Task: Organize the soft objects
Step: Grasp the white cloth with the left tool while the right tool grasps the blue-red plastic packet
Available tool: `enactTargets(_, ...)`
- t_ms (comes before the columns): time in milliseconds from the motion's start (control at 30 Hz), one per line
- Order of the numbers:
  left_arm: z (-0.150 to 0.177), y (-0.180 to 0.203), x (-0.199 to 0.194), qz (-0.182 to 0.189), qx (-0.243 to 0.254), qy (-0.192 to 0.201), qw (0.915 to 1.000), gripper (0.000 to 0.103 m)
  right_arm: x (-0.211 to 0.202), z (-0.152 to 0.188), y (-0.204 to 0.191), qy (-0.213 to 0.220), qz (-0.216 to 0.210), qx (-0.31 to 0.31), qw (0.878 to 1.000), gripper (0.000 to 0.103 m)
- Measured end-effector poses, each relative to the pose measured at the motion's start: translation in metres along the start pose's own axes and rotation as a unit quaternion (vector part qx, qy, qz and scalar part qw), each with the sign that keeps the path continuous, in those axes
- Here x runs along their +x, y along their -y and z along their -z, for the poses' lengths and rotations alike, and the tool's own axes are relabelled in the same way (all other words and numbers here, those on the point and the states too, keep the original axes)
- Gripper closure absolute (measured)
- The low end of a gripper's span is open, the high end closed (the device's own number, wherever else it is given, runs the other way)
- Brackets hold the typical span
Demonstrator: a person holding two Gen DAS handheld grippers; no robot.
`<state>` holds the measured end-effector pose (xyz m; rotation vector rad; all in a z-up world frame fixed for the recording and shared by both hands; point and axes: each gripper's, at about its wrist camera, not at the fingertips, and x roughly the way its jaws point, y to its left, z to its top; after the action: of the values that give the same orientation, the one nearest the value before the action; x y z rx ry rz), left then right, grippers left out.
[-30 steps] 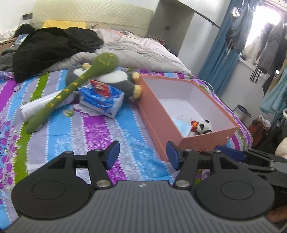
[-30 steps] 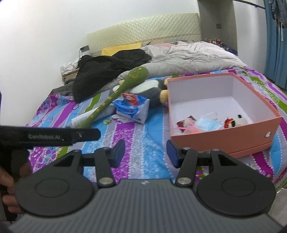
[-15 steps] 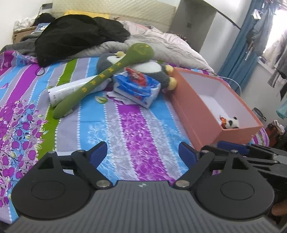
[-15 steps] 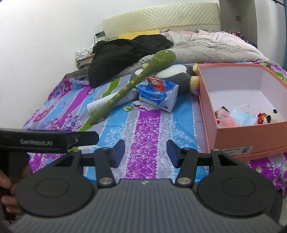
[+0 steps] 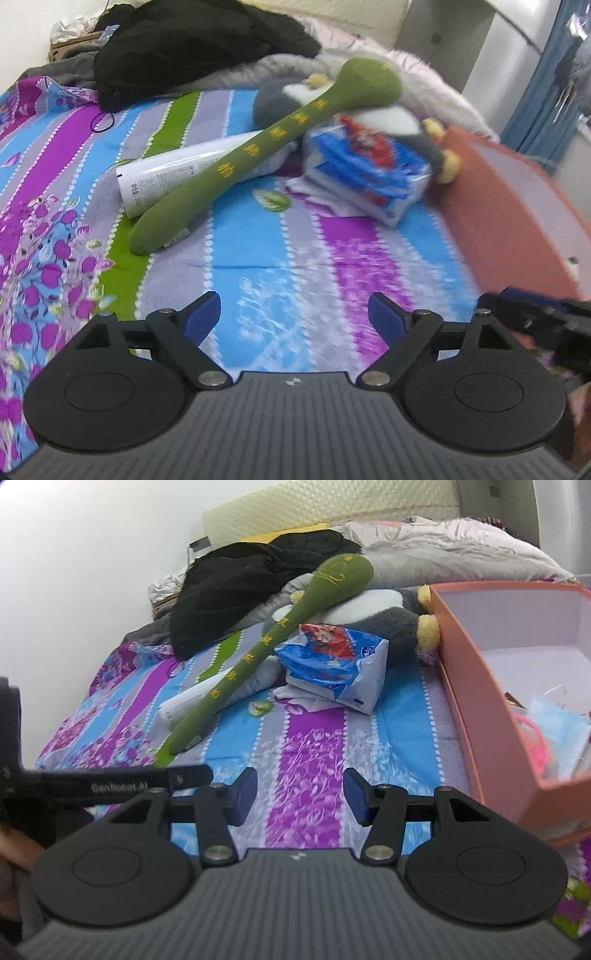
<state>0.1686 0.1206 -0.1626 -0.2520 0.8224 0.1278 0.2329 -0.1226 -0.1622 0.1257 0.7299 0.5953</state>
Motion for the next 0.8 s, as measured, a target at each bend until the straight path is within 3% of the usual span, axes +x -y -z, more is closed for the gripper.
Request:
enactTargets(233,-0.023,-0.003,0.056,0.019,0.007,0.001,0.9998,0.015,0.056,-0.025,0.021,-0.010,0.012,0.027,1.000,0.049)
enactTargets(467,-0.051,0.015,0.102,0.051,0.039,0.013,0.9979,0.015,0.099,-0.049,0.040,0.007,0.037,0.043,0.998,0.048)
enactTargets(567,-0.061,0.023,0.121,0.056,0.066,0.022,0.9960,0.015,0.111,-0.058,0.047,0.021,0.038,0.064,0.997,0.024)
enactTargets(800,-0.079,0.043,0.158,0.045,0.130,0.031,0.9899,0.014,0.139,-0.076,0.060,0.046,0.042,0.102,0.993,0.023)
